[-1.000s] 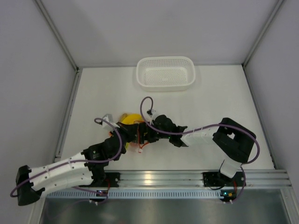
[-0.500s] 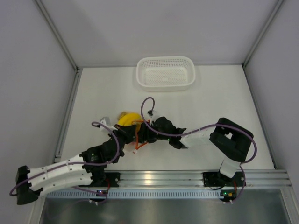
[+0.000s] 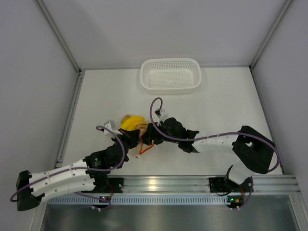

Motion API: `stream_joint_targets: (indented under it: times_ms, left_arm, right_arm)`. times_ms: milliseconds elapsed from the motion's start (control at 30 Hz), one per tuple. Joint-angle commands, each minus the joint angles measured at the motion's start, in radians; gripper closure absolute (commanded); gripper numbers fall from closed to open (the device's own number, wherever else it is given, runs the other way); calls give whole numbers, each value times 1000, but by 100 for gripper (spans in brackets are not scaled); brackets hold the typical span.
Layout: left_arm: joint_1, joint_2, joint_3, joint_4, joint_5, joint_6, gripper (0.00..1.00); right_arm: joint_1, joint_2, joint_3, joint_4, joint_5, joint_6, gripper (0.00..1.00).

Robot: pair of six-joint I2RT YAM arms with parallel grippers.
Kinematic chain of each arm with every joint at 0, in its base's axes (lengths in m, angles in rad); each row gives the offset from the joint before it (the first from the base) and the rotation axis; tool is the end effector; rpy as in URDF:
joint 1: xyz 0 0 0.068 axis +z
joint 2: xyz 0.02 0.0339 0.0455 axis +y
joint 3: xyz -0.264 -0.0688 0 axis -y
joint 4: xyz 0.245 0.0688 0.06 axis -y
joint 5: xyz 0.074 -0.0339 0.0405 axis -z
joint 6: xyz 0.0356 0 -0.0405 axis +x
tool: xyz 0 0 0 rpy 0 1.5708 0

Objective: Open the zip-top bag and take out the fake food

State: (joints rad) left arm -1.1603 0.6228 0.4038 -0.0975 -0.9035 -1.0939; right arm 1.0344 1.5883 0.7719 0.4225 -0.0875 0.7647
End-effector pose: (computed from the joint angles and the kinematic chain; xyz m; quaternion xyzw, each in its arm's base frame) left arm 0.0851 -0.1255 0.2429 -0.2319 0.7366 -0.3251 0.5459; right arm 0.1697 0.2914 0.1980 -0.1358 0.8202 0.4569 0.3164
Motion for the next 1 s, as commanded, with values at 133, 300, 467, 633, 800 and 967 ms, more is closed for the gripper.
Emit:
stream_joint_targets:
  times_ms: [133,300,467,633,800,967]
  left_arm:
    - [-4,63,59,25,-26,49,100]
    - [-3,92,113,-18,-51,51,100]
    - [-4,114,150,-42,-60,65,100]
    - [-4,117,187,-62,-48,101,100]
    - [-2,121,237,-74,-15,149,100]
    - [-2,126,282,-87,15,180,100]
  right_arm:
    - [24,-169,38,-223,120,-120,66]
    - [24,-289,12,-342,134,-156,65]
    - [23,-451,-8,-463,156,-194,66]
    - [-34,-560,39,-606,221,-258,66]
    - [-261,-547,104,-663,164,-335,67]
    - [-450,-380,237,-676,147,-406,67]
